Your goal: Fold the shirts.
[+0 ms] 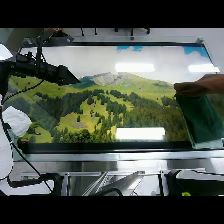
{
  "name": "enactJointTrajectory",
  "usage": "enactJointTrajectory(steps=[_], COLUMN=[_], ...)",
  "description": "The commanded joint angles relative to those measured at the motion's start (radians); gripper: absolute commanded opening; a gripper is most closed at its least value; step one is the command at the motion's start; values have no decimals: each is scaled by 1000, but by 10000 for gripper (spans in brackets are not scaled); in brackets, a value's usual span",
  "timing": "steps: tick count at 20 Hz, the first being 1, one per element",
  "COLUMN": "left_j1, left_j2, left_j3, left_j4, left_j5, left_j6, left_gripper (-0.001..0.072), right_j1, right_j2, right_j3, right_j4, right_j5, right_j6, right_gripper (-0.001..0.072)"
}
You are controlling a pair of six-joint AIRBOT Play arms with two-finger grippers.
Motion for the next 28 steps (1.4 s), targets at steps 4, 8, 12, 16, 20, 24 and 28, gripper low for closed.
enactJointTrajectory(steps=[4,8,12,16,20,24,28], left_j1=[-1,-2,-2,-2,-2,0,1], left_j2=[-3,-3,-3,-3,-3,2,79], left_j3=[0,0,0,0,0,0,-1], left_j4=[-3,-2,-2,-2,-2,-3,-2], left_j5=[-3,-3,-4,-6,-26,-26,-2], left_j6=[42,61,61,61,61,45,-6], left_gripper=[19,19,19,18,19,19,18], right_j1=[-117,-117,-117,-117,-114,-77,111], right_j2=[74,67,47,-6,-9,21,110], right_j3=[-1,-63,-217,-323,-231,-13,-2], right_j4=[-393,-578,-645,-772,-762,-380,-228], right_j5=[272,366,350,290,290,164,69], right_j6=[353,382,381,378,425,435,258], right_gripper=[16,17,26,491,491,475,15])
